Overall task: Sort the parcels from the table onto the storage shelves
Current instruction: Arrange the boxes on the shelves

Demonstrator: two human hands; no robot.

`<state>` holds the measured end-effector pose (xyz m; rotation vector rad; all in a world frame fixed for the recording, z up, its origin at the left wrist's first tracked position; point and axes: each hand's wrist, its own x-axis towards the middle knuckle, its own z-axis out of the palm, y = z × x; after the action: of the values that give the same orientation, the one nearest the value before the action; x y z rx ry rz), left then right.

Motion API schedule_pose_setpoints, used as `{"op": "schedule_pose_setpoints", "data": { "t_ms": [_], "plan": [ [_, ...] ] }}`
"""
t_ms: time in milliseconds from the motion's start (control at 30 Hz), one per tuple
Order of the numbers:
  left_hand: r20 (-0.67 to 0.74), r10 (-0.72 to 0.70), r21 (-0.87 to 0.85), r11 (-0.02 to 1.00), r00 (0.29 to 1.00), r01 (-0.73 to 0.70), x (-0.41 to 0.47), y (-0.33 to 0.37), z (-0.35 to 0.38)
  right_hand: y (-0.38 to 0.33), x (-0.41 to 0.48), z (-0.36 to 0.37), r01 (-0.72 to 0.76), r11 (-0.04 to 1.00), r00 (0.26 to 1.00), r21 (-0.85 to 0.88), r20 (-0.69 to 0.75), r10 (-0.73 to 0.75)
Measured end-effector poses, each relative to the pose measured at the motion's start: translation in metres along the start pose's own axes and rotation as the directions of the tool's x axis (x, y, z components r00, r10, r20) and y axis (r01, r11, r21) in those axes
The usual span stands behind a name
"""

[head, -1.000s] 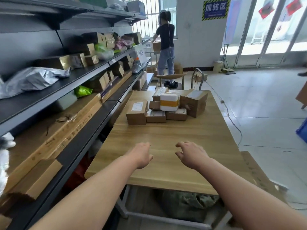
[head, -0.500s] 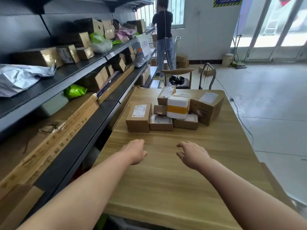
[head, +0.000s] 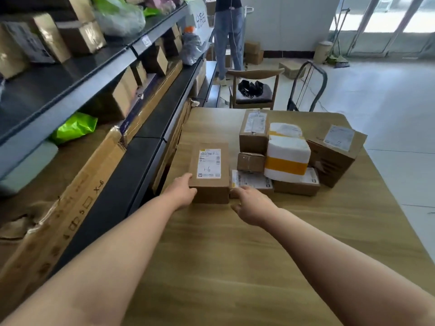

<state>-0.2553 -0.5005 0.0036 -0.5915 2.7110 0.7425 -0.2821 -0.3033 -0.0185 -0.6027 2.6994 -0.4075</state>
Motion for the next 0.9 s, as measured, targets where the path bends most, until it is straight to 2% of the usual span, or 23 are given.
{"op": "schedule_pose_setpoints", "data": {
  "t_ms": [200, 300, 467, 633, 767, 900],
  "plan": [
    [0.082, 0.01, -0.082, 0.997, 0.997, -0.003, 0.056, -0.005, 0.004, -0.015, 0.057, 0.016, -0.03, 0.999, 1.0, 0.032, 0.01, 0.029],
    [0.055, 0.022, -0.138, 0.99, 0.998, -0.015, 0.071, -0.004, 0.016, -0.014, 0.071, 0.026, -0.085, 0.994, 0.995, 0.07, 0.052, 0.082],
    [-0.036, 0.008, 0.005, 1.0, 0.999, -0.007, 0.085, -0.015, 0.031, -0.013, 0.077, 0.031, -0.144, 0.957, 0.988, 0.253, -0.026, 0.155],
    [-0.04, 0.004, 0.034, 0.999, 0.999, -0.003, 0.081, -0.018, 0.031, -0.012, 0.067, 0.03, -0.167, 0.957, 0.985, 0.237, -0.003, 0.173],
    [-0.063, -0.004, 0.079, 0.997, 0.998, 0.009, 0.053, -0.019, 0.045, -0.009, 0.043, 0.035, -0.152, 0.959, 0.985, 0.239, -0.046, 0.168],
    [-0.068, -0.048, 0.054, 0.997, 0.997, 0.052, 0.013, -0.028, 0.067, 0.0, 0.007, 0.047, -0.096, 0.988, 0.992, 0.119, -0.065, 0.105]
  ]
}}
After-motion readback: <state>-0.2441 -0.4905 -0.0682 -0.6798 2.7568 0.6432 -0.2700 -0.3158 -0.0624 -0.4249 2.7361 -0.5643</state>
